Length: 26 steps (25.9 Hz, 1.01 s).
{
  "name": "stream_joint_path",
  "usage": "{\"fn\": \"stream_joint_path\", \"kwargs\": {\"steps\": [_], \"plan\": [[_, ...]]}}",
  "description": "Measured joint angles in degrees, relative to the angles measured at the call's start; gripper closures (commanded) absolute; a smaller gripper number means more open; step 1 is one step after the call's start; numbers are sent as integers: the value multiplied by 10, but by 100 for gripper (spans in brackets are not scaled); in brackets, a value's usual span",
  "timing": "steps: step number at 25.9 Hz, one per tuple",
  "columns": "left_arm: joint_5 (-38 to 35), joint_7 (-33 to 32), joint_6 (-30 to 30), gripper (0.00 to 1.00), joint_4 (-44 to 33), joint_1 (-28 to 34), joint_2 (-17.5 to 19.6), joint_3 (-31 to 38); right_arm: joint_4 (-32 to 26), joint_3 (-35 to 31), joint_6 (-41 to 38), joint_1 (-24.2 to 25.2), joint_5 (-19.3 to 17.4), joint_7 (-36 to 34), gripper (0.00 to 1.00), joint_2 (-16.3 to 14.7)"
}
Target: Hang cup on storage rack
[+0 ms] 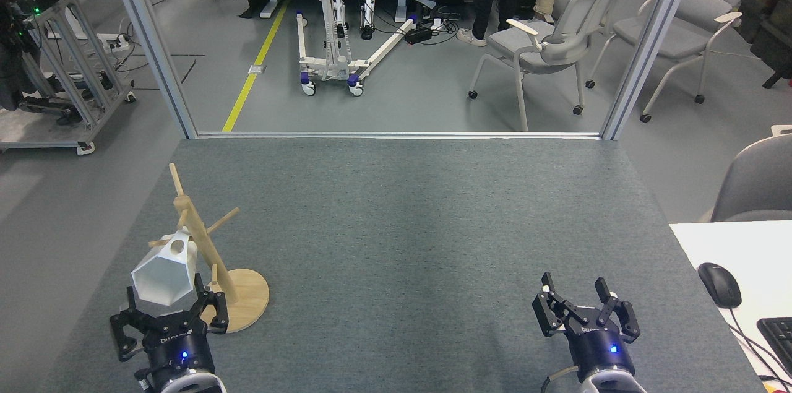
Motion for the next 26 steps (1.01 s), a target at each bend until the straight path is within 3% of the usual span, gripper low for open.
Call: {"fn": "stream_joint_path", "kwargs": {"steps": [7,12,15,19,23,26], "plan": [[0,2,-25,0,47,18,-29,-8,-10,0,1,-2,-1,0,1,0],[-1,3,-76,0,27,44,-50,-28,-26,-1,-1,-6,-1,-1,1,0],[-1,7,-123,0,-19,63,-59,-47,-40,-4,-1,-6,-1,-1,1,-4],[0,12,-231,0,-75,72,-70,-69,-67,-9,0,-7,-1,-1,1,-9],[0,17,-336,2,-106,68,-107,-73,-82,-18,5,-11,-1,-2,1,-14],[1,15,-366,5,-113,57,-133,-71,-86,-23,12,-13,-1,-2,1,-14]]}}
